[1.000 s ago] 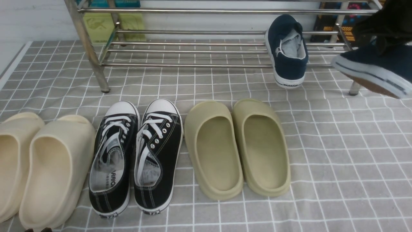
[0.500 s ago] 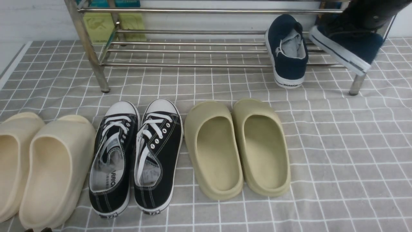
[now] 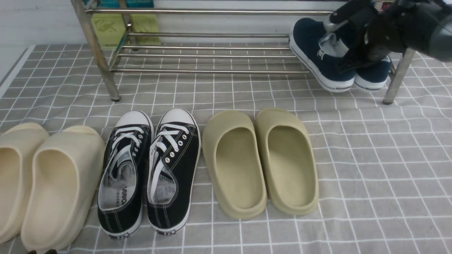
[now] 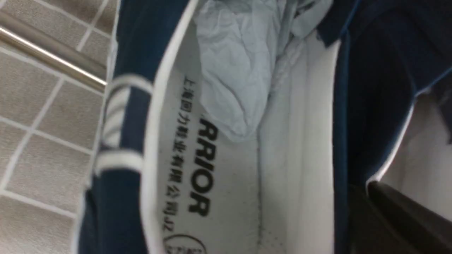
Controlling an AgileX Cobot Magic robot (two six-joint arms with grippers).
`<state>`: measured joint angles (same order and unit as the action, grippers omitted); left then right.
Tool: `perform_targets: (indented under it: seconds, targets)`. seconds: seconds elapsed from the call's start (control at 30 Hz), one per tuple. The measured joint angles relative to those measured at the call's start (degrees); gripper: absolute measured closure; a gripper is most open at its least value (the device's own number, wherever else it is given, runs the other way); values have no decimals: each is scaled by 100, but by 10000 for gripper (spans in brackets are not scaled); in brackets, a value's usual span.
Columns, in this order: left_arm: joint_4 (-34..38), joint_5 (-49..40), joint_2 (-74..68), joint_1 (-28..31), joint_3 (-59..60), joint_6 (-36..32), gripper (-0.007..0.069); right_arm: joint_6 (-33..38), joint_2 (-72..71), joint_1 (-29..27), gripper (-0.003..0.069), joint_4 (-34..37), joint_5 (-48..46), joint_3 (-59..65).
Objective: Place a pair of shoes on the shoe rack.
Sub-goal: Use the right arm to put a shoe into the shoe rack
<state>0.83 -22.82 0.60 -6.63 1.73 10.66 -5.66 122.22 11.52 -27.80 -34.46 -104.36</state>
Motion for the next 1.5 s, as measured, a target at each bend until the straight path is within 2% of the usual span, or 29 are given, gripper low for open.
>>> perform_targets:
  seconds: [0.13,0.33,0.37,0.4,0.47,0.53,0.63,0.7,0.73,0.87,0.9,0.93,0.97,1.0,1.03,1.17,1.3,1.5]
  targets:
    - [0,0,0,0,0,0,386,-315,0,0,541,-40,18,0]
    - [0,0,0,0,0,0,386,-599,-186,86,233,-122,-159,0]
    - [0,0,0,0,0,0,386,-599,-186,95,223,-122,-159,0]
    - [0,0,0,0,0,0,386,-614,-303,162,159,-130,-336,0]
    - [0,0,0,0,0,0,386,-630,-529,282,99,-142,-540,0]
    - [0,0,0,0,0,0,386,-624,-727,415,83,-102,-685,0]
    - [0,0,0,0,0,0,386,-586,-973,579,104,-51,-831,0]
    - [0,0,0,0,0,0,386,-586,-1193,628,169,109,-1065,0]
    - [0,0,0,0,0,0,386,-586,-1204,628,175,124,-1127,0]
    - [0,0,0,0,0,0,386,-449,-1332,593,367,477,-2036,0]
    - [0,0,0,0,0,0,386,-317,-1315,529,456,597,-2264,0]
    - [0,0,0,0,0,0,386,-242,-1287,468,510,736,-2395,0]
    - [0,0,0,0,0,0,386,-224,-1278,450,524,736,-2424,0]
    - [0,0,0,0,0,0,386,-77,-1153,294,617,1047,-2630,-6]
    - [0,0,0,0,0,0,386,-7,-1053,186,649,1229,-2673,-6]
    - [0,0,0,0,0,0,386,139,-631,-67,664,1855,-2583,-6]
    - [0,0,0,0,0,0,386,159,-320,-37,664,2490,-1997,-6]
    - [0,0,0,0,0,0,386,122,-266,14,662,2900,-1408,-6]
